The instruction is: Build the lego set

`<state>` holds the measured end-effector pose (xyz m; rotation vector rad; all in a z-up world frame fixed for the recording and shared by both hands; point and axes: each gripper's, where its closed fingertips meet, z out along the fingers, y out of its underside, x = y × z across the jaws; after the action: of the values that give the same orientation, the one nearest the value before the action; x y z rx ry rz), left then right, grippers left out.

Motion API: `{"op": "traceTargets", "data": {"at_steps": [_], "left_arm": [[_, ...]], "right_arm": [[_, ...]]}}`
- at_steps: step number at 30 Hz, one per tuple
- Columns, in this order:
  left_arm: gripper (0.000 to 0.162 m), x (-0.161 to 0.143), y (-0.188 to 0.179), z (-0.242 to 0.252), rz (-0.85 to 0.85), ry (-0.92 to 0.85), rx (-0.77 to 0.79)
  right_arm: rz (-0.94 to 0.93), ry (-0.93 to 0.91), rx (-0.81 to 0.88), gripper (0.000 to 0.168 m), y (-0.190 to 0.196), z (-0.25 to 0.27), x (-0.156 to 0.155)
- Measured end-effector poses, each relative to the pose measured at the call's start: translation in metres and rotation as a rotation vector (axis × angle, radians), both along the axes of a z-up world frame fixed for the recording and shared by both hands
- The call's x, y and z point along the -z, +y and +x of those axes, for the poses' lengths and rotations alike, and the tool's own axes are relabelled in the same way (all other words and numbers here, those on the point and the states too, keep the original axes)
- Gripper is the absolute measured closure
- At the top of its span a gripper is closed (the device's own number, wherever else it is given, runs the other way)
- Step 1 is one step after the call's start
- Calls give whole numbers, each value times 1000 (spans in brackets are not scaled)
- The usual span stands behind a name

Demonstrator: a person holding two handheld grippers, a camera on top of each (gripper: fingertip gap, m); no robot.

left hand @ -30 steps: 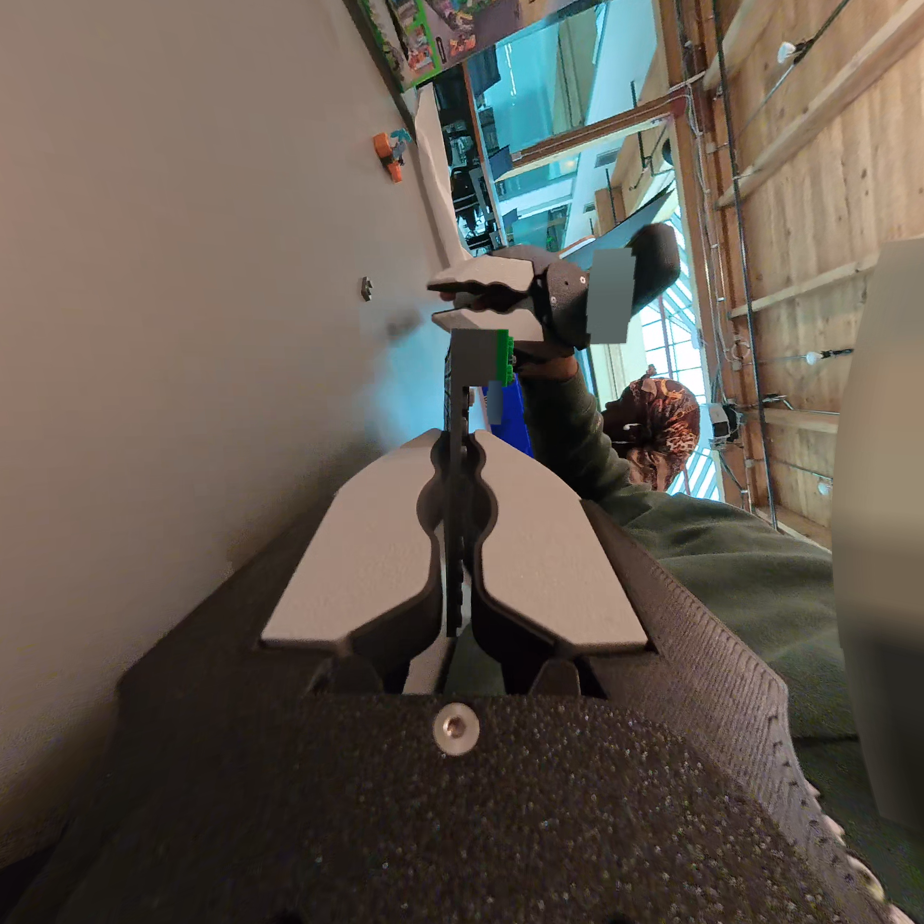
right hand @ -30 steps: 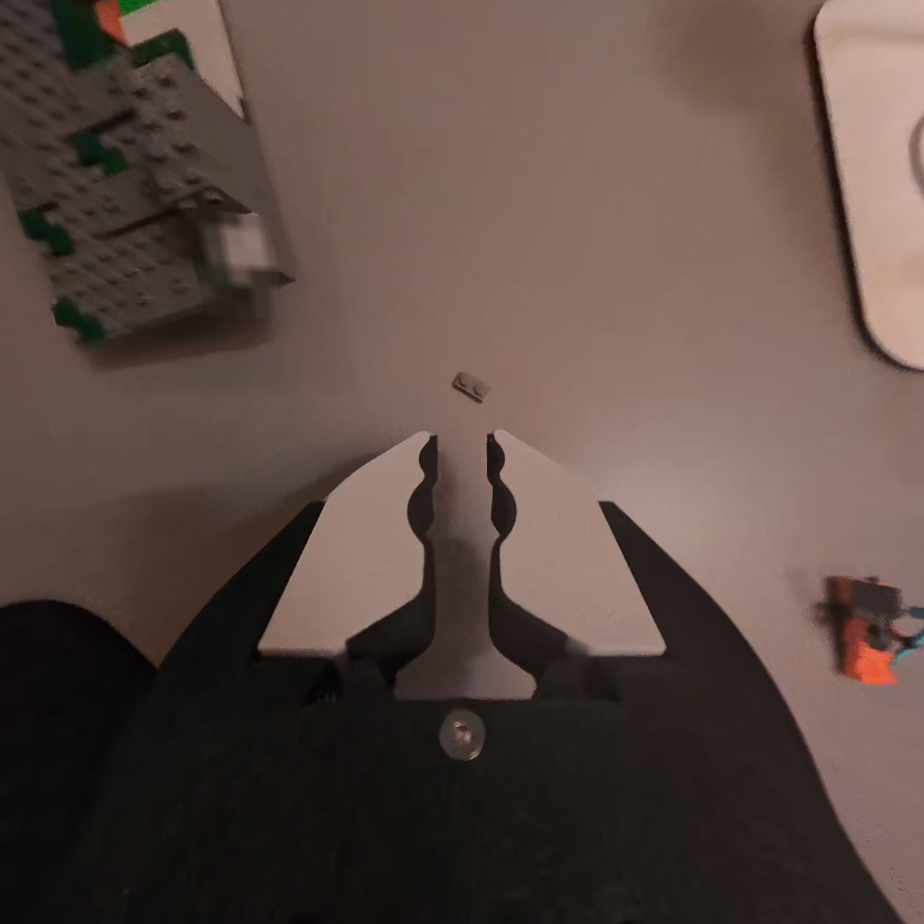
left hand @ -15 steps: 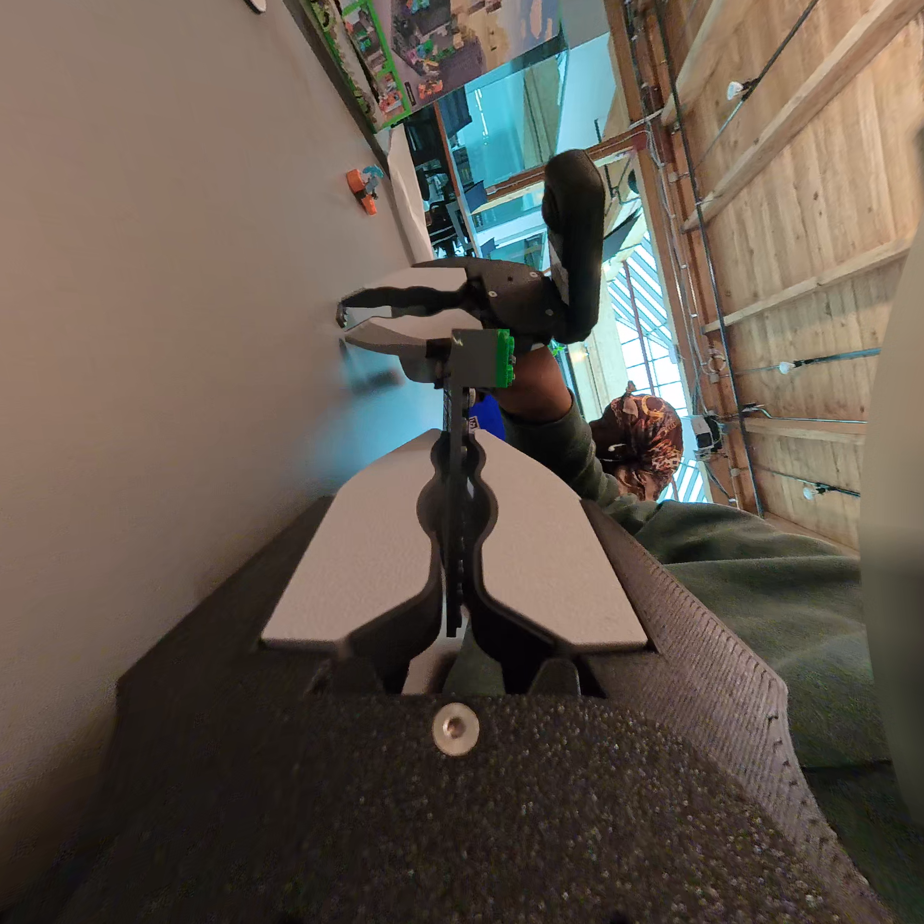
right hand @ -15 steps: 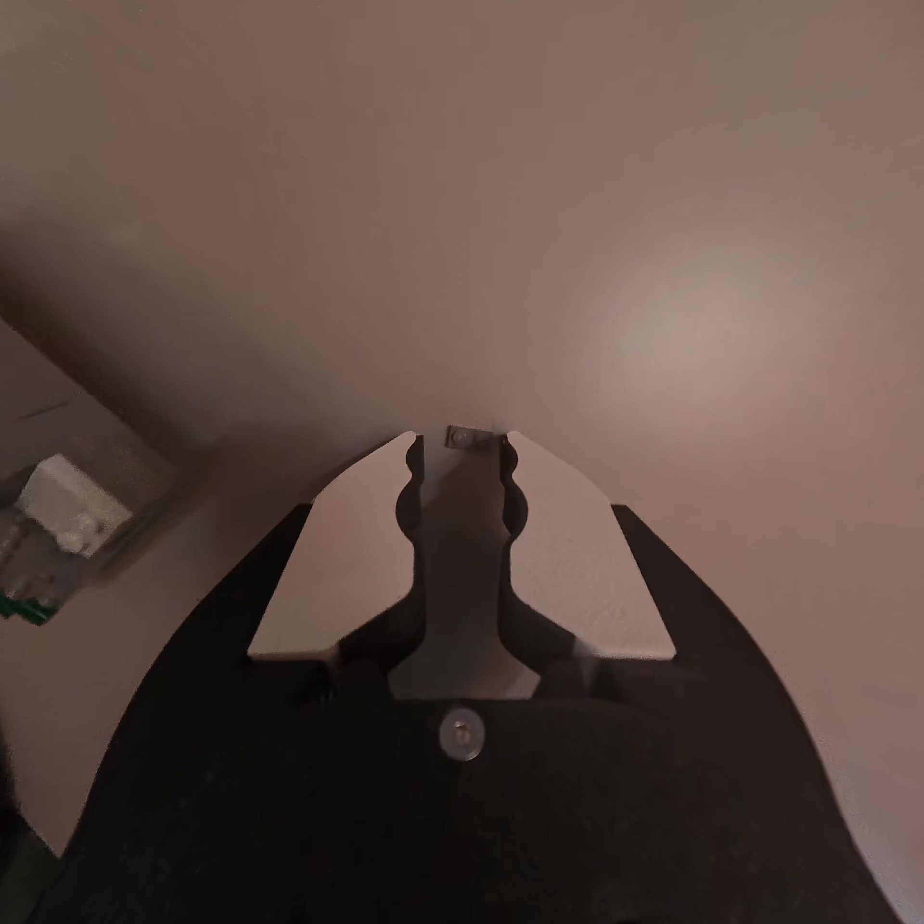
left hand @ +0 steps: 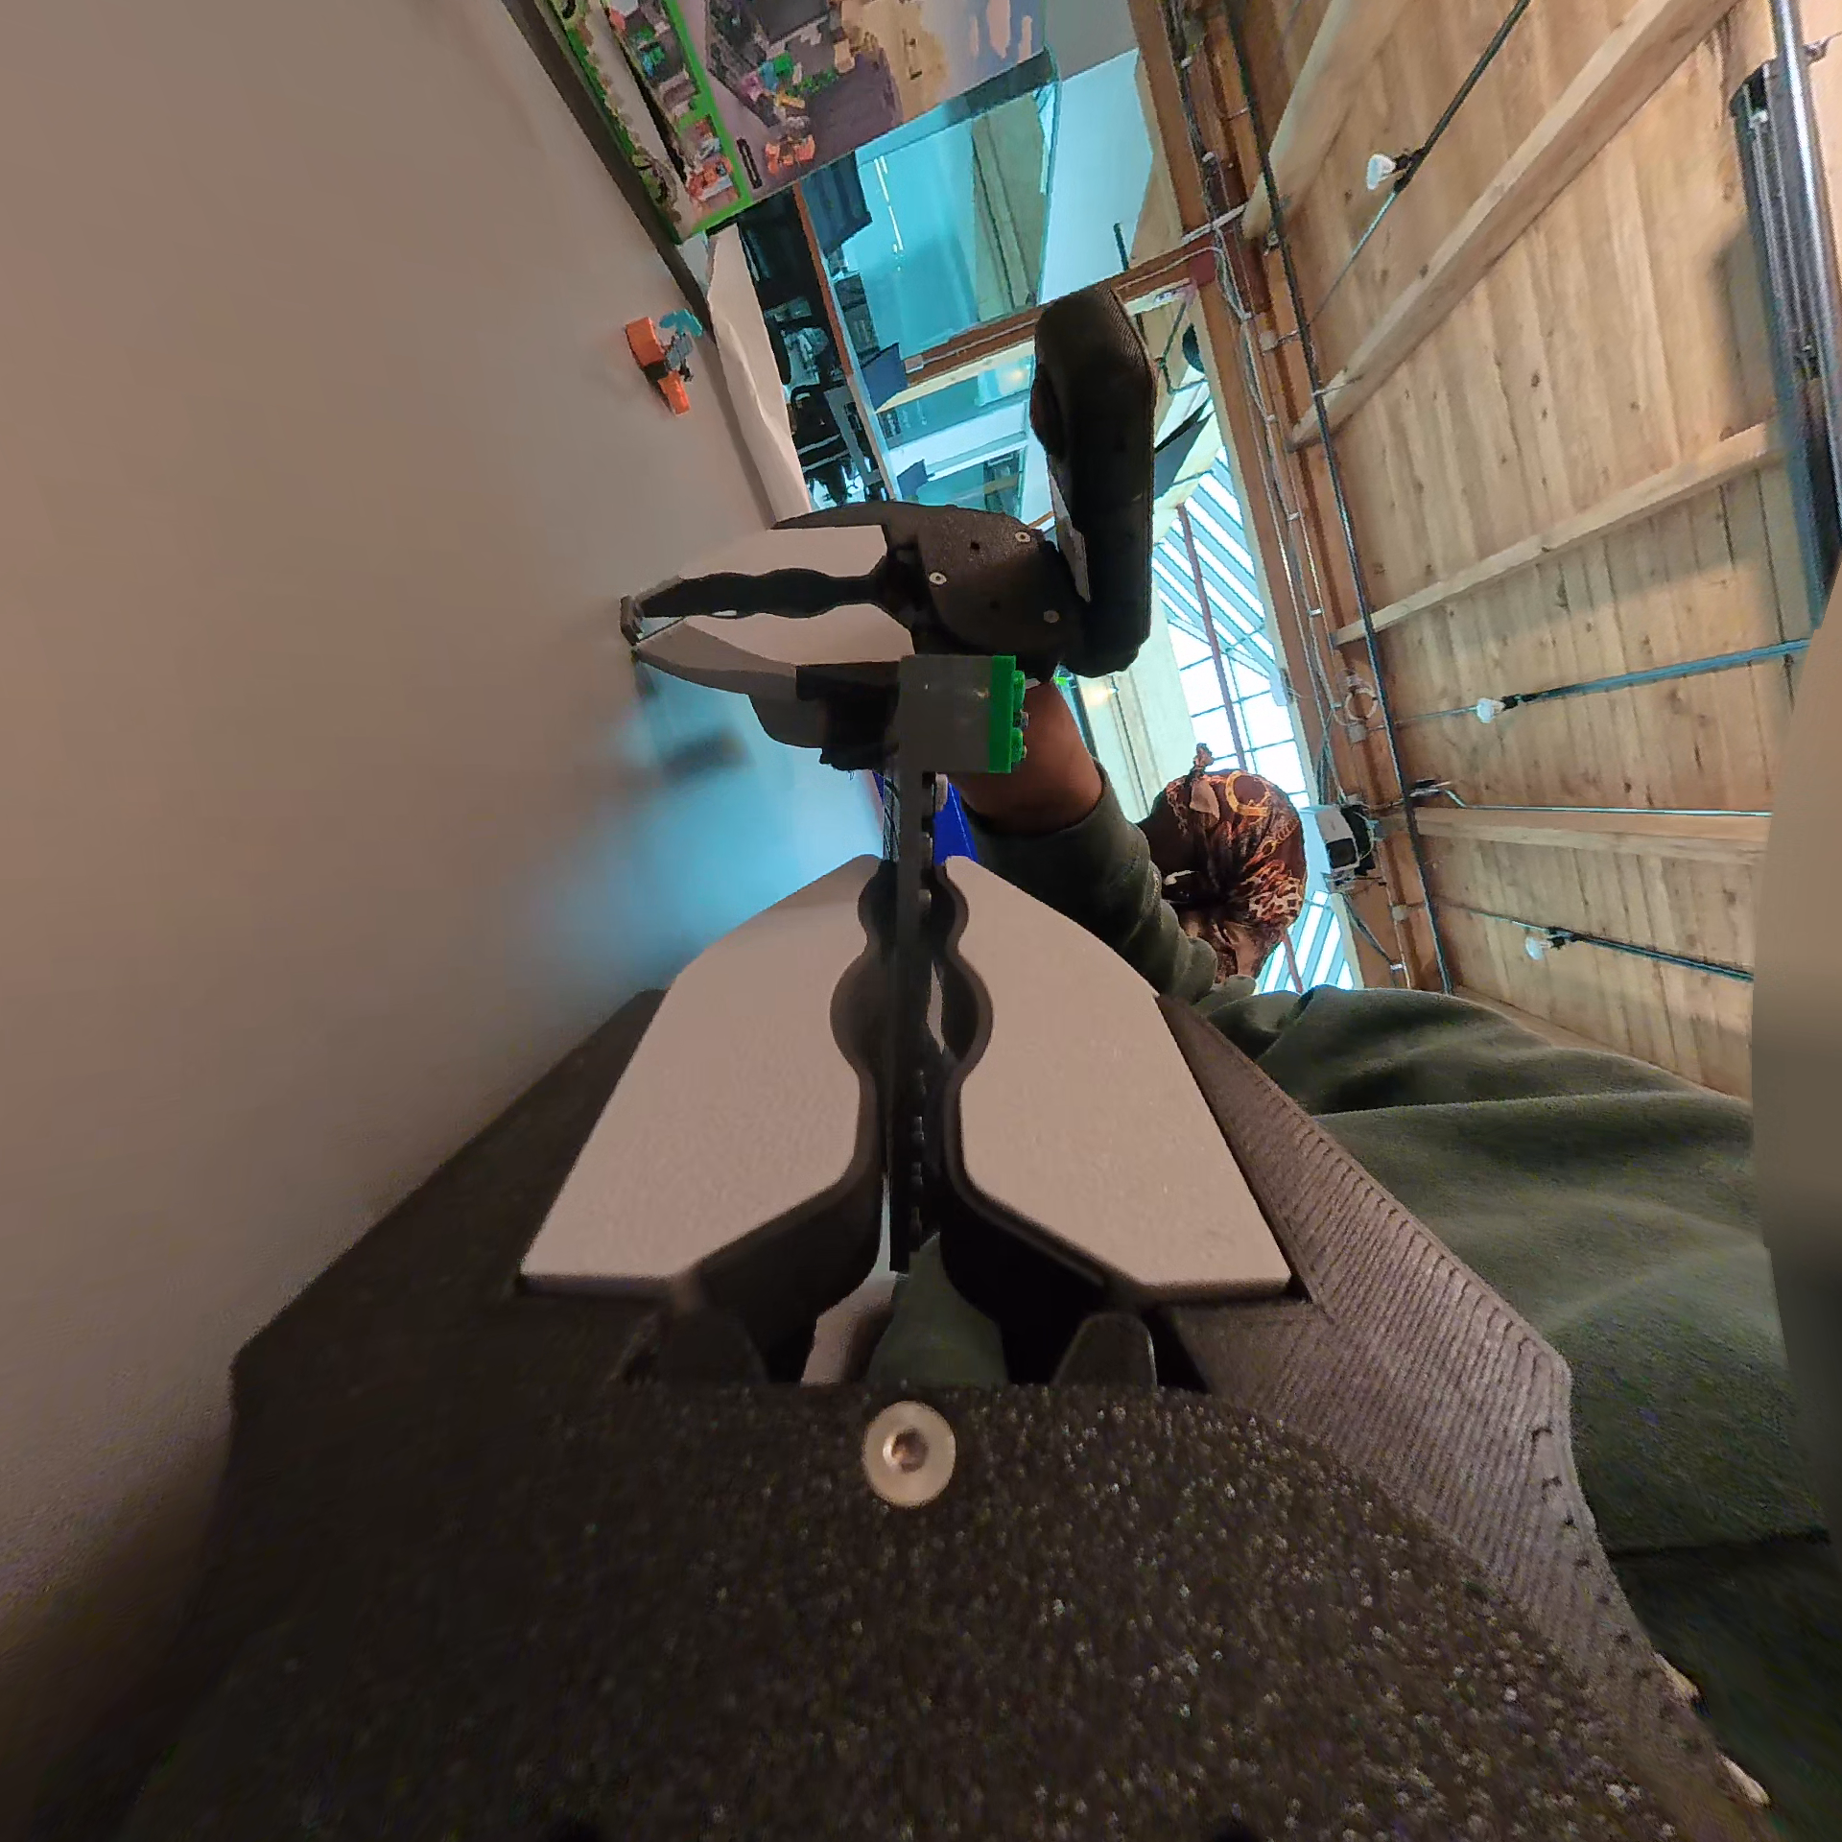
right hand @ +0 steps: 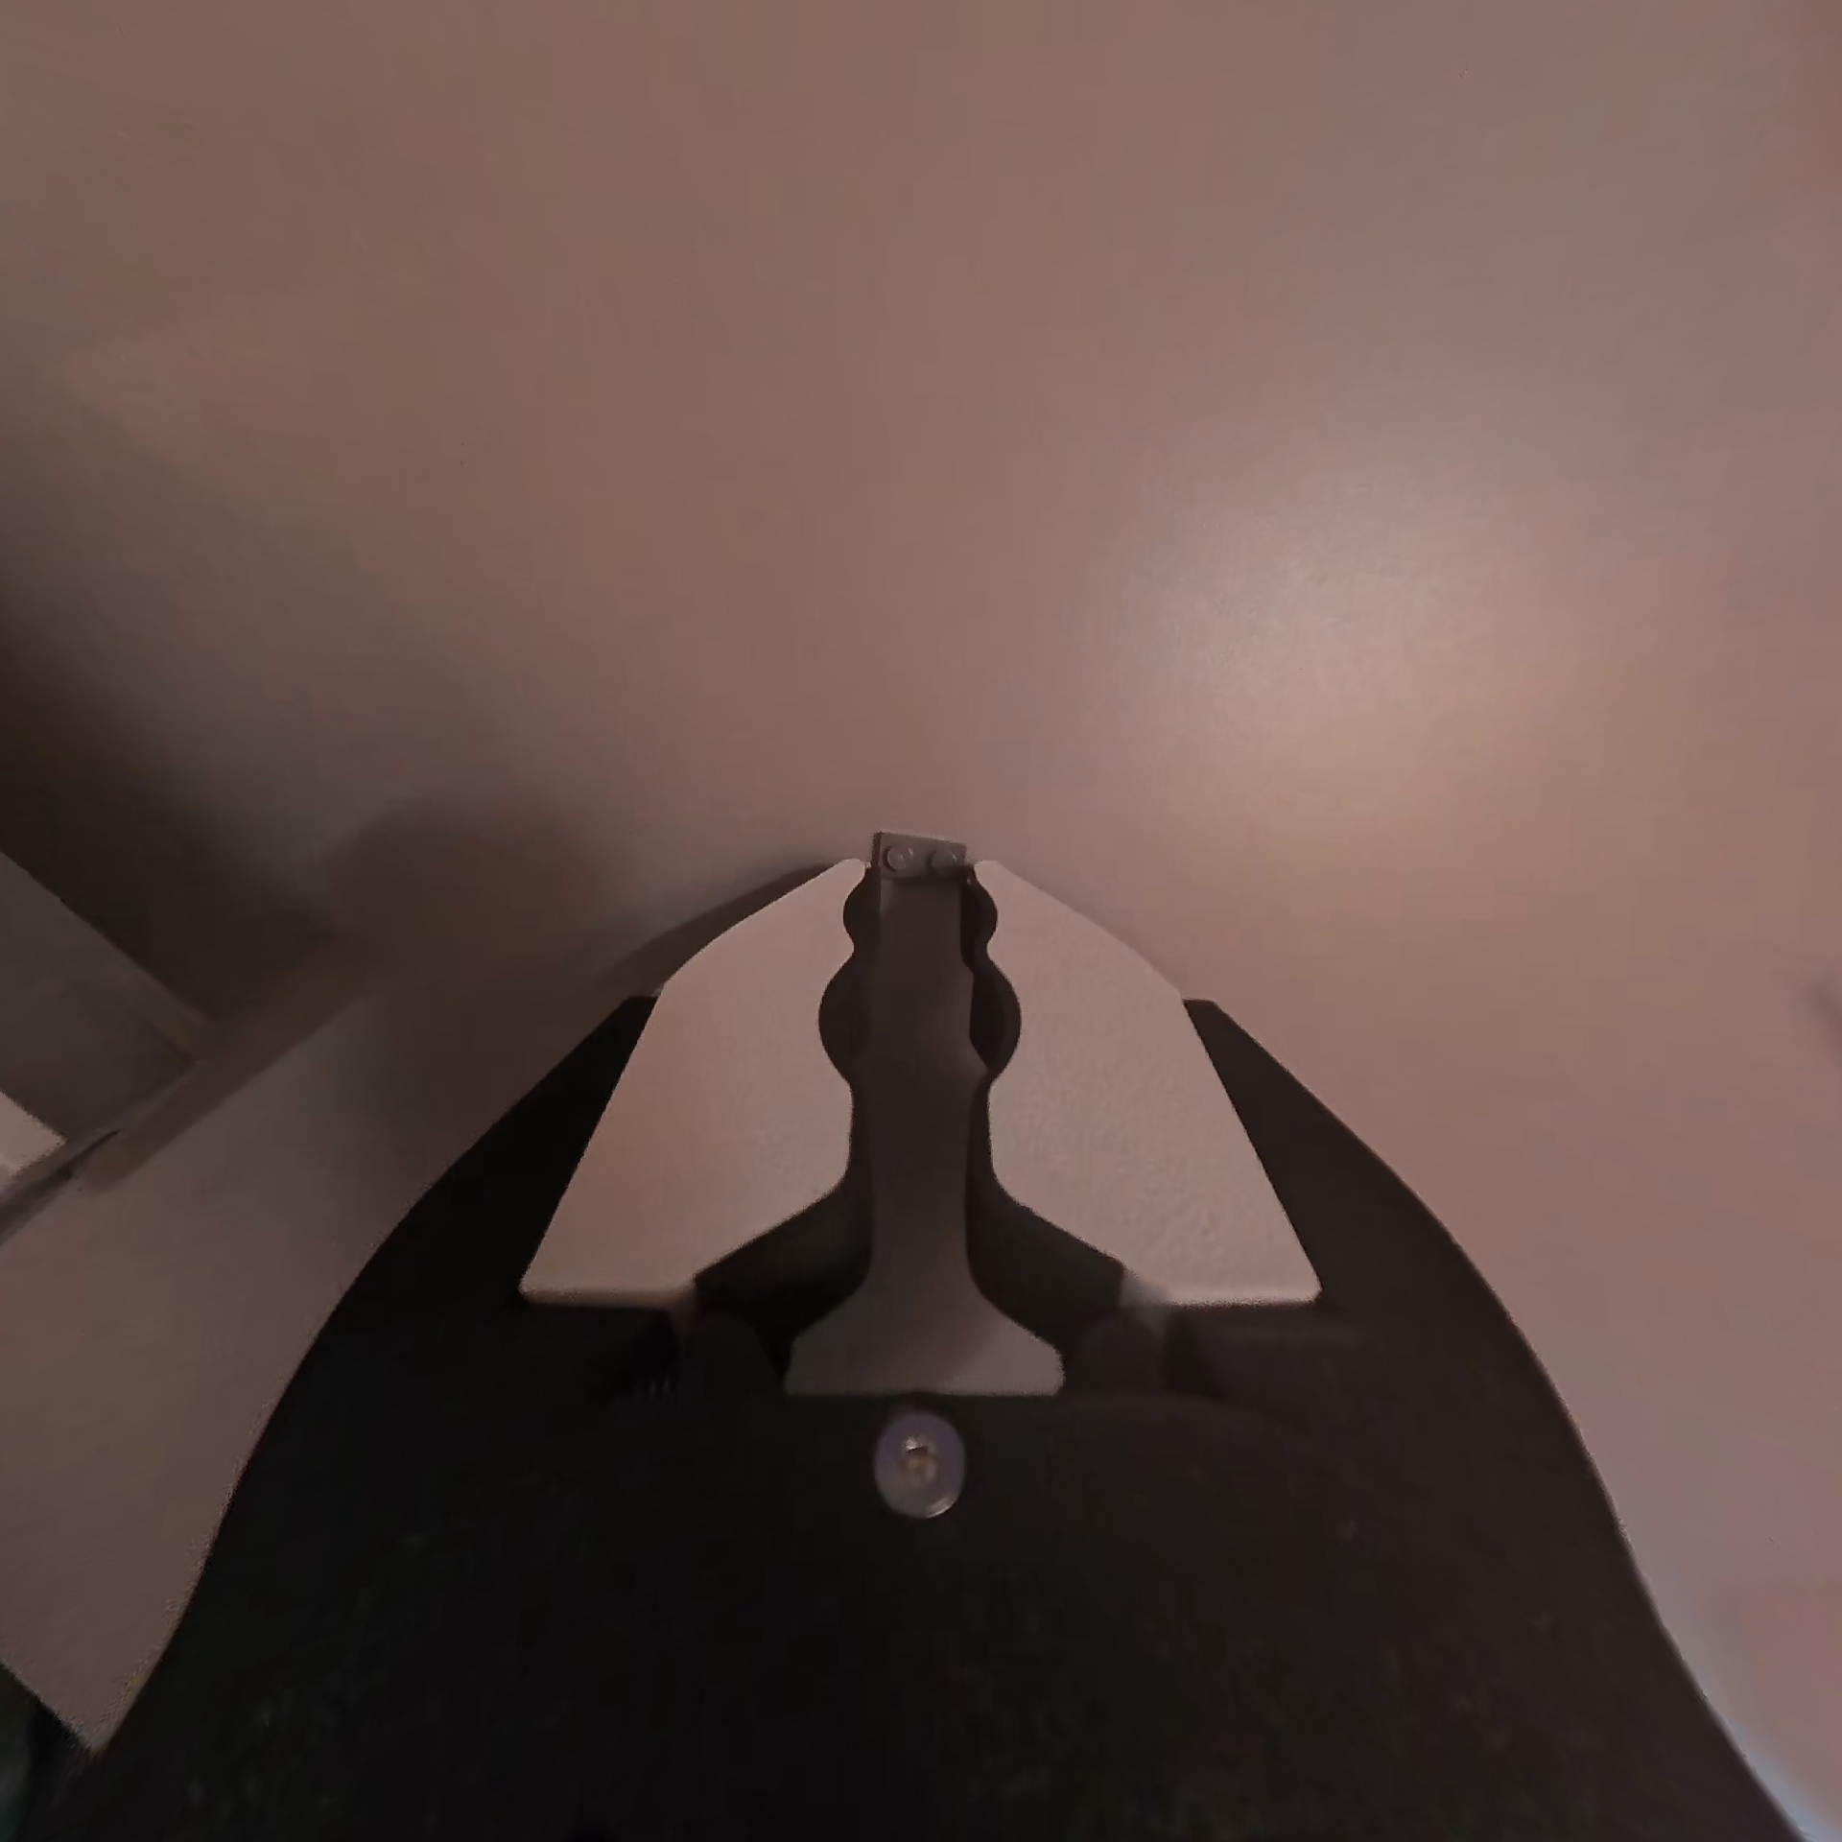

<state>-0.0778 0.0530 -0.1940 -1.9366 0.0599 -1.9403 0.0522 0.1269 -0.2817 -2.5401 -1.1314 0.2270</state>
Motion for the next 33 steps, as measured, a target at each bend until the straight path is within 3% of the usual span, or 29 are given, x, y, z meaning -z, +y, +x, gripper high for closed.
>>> {"op": "traceTargets", "data": {"at_steps": [20, 33], "left_arm": [[155, 1, -1, 0, -2, -1, 3], [156, 1, -1, 0, -1, -6, 3]], "right_arm": [[-5, 21, -8, 150, 1, -1, 0], [-8, 14, 91, 148, 1, -3, -5]]}}
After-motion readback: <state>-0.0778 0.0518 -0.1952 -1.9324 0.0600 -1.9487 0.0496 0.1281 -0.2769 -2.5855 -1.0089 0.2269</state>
